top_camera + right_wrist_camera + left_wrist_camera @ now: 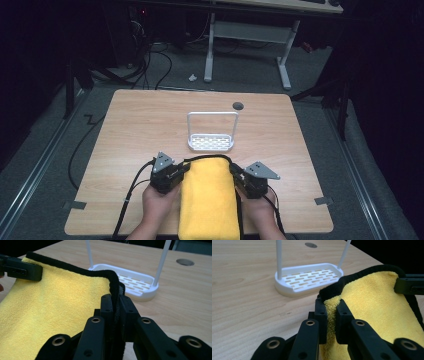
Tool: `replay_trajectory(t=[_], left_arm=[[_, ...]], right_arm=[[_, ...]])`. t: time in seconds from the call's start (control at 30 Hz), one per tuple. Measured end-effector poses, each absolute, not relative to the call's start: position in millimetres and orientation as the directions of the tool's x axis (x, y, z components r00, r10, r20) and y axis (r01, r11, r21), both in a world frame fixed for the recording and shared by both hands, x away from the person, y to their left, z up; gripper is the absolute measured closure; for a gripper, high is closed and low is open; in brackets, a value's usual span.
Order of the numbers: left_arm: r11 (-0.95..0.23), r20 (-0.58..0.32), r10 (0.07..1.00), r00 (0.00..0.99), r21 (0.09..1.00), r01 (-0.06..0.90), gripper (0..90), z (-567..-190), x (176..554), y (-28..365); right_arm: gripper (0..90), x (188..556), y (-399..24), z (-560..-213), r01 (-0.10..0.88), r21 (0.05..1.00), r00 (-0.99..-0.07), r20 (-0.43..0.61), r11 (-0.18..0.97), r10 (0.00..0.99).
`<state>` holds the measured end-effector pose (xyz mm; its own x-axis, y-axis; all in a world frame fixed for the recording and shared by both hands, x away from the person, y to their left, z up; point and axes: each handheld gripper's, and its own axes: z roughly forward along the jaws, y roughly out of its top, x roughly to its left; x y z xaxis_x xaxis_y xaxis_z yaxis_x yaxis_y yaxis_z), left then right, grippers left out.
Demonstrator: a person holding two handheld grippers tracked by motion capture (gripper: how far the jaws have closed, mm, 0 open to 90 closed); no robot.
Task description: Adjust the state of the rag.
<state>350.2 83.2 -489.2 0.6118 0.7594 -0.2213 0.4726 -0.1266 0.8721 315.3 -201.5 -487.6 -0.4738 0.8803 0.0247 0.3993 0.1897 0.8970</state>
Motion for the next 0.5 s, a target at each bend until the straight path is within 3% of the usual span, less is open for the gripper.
replay_trajectory(t=[0.5], left_arm=[[-0.078, -0.207, 0.751, 0.627, 0.915, 0.396, 82.6, -452.6, 354.6, 84.4]], right_arm=[[83.0, 316.3, -202.4, -455.5, 0.316, 0.932, -0.468, -0.011, 0.179, 0.883]])
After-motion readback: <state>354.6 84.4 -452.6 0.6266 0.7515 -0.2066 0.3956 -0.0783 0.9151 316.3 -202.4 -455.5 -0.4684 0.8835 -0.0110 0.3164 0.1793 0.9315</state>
